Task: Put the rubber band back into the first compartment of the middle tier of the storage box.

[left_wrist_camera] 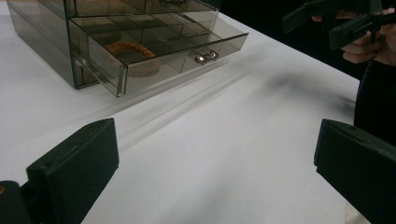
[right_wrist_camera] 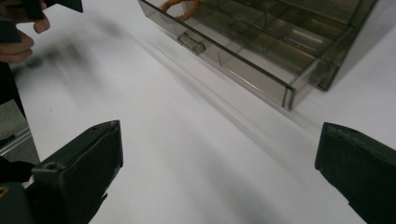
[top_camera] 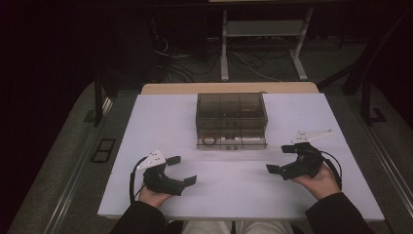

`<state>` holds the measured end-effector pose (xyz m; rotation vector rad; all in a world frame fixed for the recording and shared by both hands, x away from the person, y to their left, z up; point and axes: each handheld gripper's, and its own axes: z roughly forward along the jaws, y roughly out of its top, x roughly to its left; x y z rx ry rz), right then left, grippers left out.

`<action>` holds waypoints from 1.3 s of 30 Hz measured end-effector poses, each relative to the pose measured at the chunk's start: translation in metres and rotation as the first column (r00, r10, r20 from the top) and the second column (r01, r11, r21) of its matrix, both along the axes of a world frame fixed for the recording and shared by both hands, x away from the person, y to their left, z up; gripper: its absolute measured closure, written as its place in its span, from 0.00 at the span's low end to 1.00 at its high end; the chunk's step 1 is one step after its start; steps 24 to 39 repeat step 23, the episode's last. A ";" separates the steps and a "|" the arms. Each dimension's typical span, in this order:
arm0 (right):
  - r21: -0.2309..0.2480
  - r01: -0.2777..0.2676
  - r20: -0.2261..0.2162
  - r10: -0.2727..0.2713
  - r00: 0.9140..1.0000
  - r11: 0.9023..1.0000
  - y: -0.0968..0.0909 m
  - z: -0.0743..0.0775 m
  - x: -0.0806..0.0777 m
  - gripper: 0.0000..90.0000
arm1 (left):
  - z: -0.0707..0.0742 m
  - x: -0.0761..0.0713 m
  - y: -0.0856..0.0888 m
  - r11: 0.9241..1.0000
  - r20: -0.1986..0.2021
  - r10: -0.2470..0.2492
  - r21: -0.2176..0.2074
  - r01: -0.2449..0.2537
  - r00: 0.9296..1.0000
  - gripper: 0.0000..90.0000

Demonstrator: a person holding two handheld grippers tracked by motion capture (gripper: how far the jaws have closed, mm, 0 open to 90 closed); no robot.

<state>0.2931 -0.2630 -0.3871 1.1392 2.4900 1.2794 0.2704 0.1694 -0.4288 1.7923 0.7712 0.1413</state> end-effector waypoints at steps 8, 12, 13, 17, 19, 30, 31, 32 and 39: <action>0.017 0.032 0.007 -0.032 0.999 0.999 -0.016 -0.014 -0.014 0.00 | 0.000 0.000 0.000 1.000 -0.002 0.003 -0.002 -0.003 1.000 0.00; 0.020 0.042 0.007 -0.042 0.999 0.999 -0.020 -0.019 -0.019 0.00 | 0.000 0.000 0.000 1.000 -0.002 0.002 -0.002 -0.002 1.000 0.00; 0.020 0.043 0.010 -0.043 0.999 0.999 -0.021 -0.019 -0.020 0.00 | 0.000 0.000 0.000 1.000 -0.002 0.003 -0.002 -0.003 1.000 0.00; 0.027 0.055 0.013 -0.055 0.998 0.998 -0.024 -0.025 -0.025 0.00 | 0.000 0.000 0.000 1.000 -0.003 0.002 -0.002 -0.002 1.000 0.00; 0.027 0.057 0.011 -0.057 0.998 0.998 -0.024 -0.027 -0.025 0.00 | 0.000 0.000 0.000 1.000 -0.002 0.000 -0.001 0.000 1.000 0.00; 0.032 0.057 0.017 -0.058 0.998 0.998 -0.025 -0.029 -0.027 0.00 | 0.000 0.000 0.000 1.000 -0.004 0.001 -0.005 -0.001 1.000 0.00; 0.032 0.057 0.017 -0.058 0.998 0.998 -0.025 -0.029 -0.027 0.00 | 0.000 0.000 0.000 1.000 -0.004 0.001 -0.005 -0.001 1.000 0.00; 0.032 0.057 0.017 -0.058 0.998 0.998 -0.025 -0.029 -0.027 0.00 | 0.000 0.000 0.000 1.000 -0.004 0.001 -0.005 -0.001 1.000 0.00; 0.032 0.057 0.017 -0.058 0.998 0.998 -0.025 -0.029 -0.027 0.00 | 0.000 0.000 0.000 1.000 -0.004 0.001 -0.005 -0.001 1.000 0.00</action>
